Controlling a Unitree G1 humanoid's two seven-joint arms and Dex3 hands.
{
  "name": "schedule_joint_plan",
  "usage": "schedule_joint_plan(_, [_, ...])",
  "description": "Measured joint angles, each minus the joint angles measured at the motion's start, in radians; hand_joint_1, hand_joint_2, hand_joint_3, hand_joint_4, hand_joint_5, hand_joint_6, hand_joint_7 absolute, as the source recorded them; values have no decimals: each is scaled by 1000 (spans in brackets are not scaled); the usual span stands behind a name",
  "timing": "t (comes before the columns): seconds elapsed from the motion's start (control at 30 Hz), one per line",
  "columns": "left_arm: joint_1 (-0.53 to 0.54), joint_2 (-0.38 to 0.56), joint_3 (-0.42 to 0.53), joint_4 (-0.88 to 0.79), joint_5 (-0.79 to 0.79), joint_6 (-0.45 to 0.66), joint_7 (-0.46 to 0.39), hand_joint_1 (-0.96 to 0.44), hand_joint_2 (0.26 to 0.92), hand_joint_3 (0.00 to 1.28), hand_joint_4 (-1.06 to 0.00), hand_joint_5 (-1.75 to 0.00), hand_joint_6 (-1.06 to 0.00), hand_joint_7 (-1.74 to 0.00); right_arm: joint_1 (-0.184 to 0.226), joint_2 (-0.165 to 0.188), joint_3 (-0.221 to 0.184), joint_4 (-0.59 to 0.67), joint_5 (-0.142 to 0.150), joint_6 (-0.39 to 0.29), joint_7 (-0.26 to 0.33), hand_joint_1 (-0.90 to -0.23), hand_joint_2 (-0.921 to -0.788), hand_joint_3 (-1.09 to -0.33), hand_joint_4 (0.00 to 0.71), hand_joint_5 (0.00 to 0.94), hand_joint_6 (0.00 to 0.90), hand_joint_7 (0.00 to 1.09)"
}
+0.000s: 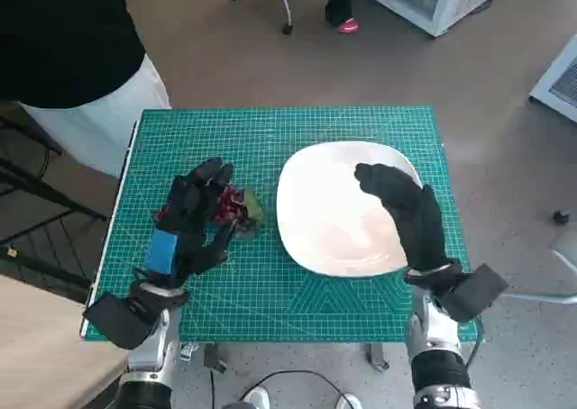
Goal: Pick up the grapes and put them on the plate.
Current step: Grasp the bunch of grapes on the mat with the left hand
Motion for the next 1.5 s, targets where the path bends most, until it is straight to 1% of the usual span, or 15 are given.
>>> schedule_joint_plan(0.27, [0,4,0,0,2,0,5,-352,921,546,-228,-157,1,-726,-1,0,0,1,1,-3,0,-374,-921,-579,492,2,313,461])
schedule_joint_plan(0.57, [-1,11,1,-1,6,0,18,-378,921,574,-237,-156,1,-727,-13,1,-3,2,5,-3,1,-396,-921,-575,491,2,306,476])
schedule_joint_plan(0.8, [-2,13,1,-1,6,0,18,-378,921,584,-241,-156,1,-725,-18,4,-8,3,9,-8,6,-413,-921,-575,475,0,299,485])
schedule_joint_plan(1.1, [-5,13,2,-1,5,0,16,-378,921,580,-242,-155,1,-726,-27,11,-13,17,13,-22,17,-411,-921,-576,467,0,292,494])
schedule_joint_plan(1.5, [-10,15,2,-2,-1,0,8,-374,921,584,-243,-155,1,-729,-31,11,-15,23,13,-33,23,-408,-921,-575,462,0,288,503])
